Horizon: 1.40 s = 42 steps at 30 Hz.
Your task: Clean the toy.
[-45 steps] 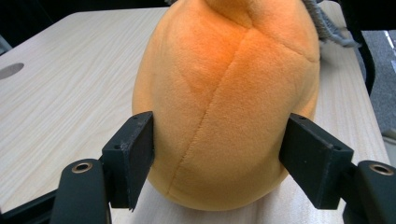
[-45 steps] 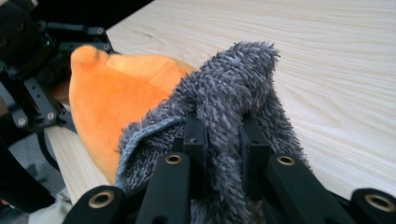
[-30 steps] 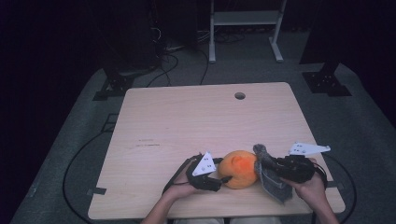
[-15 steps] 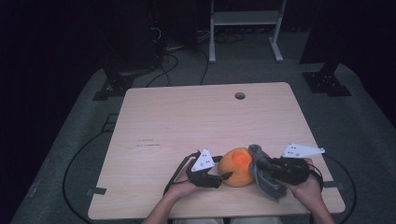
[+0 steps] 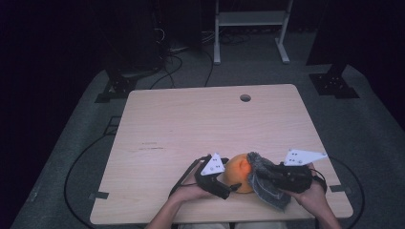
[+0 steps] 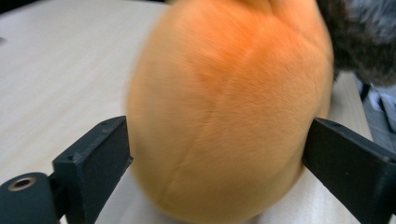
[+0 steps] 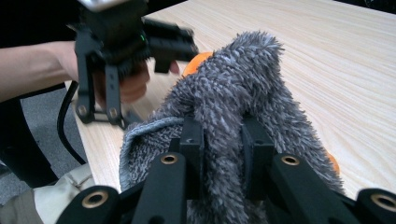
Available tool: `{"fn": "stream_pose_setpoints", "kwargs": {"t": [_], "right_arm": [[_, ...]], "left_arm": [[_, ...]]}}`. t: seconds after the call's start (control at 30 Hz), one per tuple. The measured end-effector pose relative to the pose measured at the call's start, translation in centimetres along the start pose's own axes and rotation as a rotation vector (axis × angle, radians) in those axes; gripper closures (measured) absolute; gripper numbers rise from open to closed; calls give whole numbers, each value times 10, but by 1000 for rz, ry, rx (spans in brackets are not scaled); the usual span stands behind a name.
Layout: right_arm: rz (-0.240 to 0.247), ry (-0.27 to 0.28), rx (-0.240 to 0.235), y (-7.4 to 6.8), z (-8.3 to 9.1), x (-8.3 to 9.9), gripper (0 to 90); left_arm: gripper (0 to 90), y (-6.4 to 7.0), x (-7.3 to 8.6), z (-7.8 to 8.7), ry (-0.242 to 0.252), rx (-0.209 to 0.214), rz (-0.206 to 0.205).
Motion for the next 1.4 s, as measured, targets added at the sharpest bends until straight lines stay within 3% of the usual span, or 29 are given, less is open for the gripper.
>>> {"fn": "stream_pose_setpoints", "kwargs": {"t": [0.03, 0.07, 0.1, 0.13, 0.17, 0.2, 0.23, 0.27, 0.3, 0.4, 0.5, 0.57, 0.6, 0.63, 0.73, 0.83, 0.87, 0.9, 0.97, 1.03, 1.1, 1.13, 1.17, 1.2, 1.23, 1.27, 1.37, 1.4], "right_arm": [[0, 0, 0, 0, 0, 0, 734], [0, -6, 9, 0, -1, -1, 734], [0, -6, 9, 0, -1, -1, 734], [-6, 4, 32, 1, 3, -5, 739], [-6, 4, 32, 1, 3, -5, 739], [-3, 38, 25, -2, 8, -15, 741], [-3, 38, 25, -2, 8, -15, 741], [6, 88, 2, -9, 11, -28, 742], [15, 105, -3, -13, 11, -34, 741], [52, 96, 15, -18, 3, -40, 741], [28, 86, 23, -14, -1, -35, 744], [5, 69, 39, -6, -2, -26, 746], [-30, 65, 49, 3, 0, -17, 746], [-30, 65, 49, 3, 0, -17, 746], [-64, 45, 99, 15, 5, -9, 745], [-49, 61, 92, 10, 6, -14, 746], [-16, 80, 65, -3, 2, -25, 745], [-16, 80, 65, -3, 2, -25, 745], [39, 68, 59, -16, -5, -33, 744], [49, 56, 66, -17, -7, -32, 744], [18, 25, 82, -9, -10, -24, 744], [3, 8, 82, -6, -11, -19, 744], [3, 8, 82, -6, -11, -19, 744], [-26, -11, 73, 1, -13, -9, 744], [-26, -11, 73, 1, -13, -9, 744], [-36, -19, 85, 6, -10, -5, 744], [-35, -22, 85, 8, -7, -5, 744], [-39, -24, 79, 10, -6, -3, 743]], "left_arm": [[114, 0, 0, 0, 0, 0, 0], [170, 3, -2, 0, 14, -24, -49], [243, 3, -2, 0, 14, -24, -49], [286, 4, -9, 4, 45, -54, -80], [306, 4, -9, 4, 45, -54, -80], [324, 7, -15, 6, 50, -73, -120], [329, 7, -15, 6, 50, -73, -120], [331, 12, -20, 8, 25, -69, -177], [335, 16, -22, 8, 22, -64, -200], [345, 20, -26, 11, 27, -63, -219], [350, 19, -26, 13, 20, -69, -216], [352, 15, -25, 16, 25, -78, -196], [352, 12, -26, 17, 31, -82, -181], [351, 12, -26, 17, 31, -82, -181], [352, 9, -28, 20, 28, -93, -168], [351, 9, -29, 21, 13, -95, -172], [351, 10, -30, 21, 3, -96, -186], [350, 10, -30, 21, 3, -96, -186], [350, 11, -32, 22, 8, -92, -183], [349, 12, -34, 23, 14, -91, -176], [330, 12, -32, 23, 9, -89, -177], [298, 12, -28, 21, 12, -60, -153], [253, 12, -28, 21, 12, -60, -153], [213, 10, -27, 21, 63, -15, -100], [176, 10, -27, 21, 63, -15, -100], [144, 6, -28, 23, 81, -11, -59], [85, 0, -24, 23, 50, -39, -47], [69, -5, -18, 19, 21, -32, -16]]}}
Point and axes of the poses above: each handheld gripper's, and its own axes: z roughly backward along the jaws, x roughly out of its underside, y roughly to its right, the point moved 4 cm from there along -z, roughly forward along the jaws, and after that the axes turned 11 degrees about y, right-handed, at the moved point
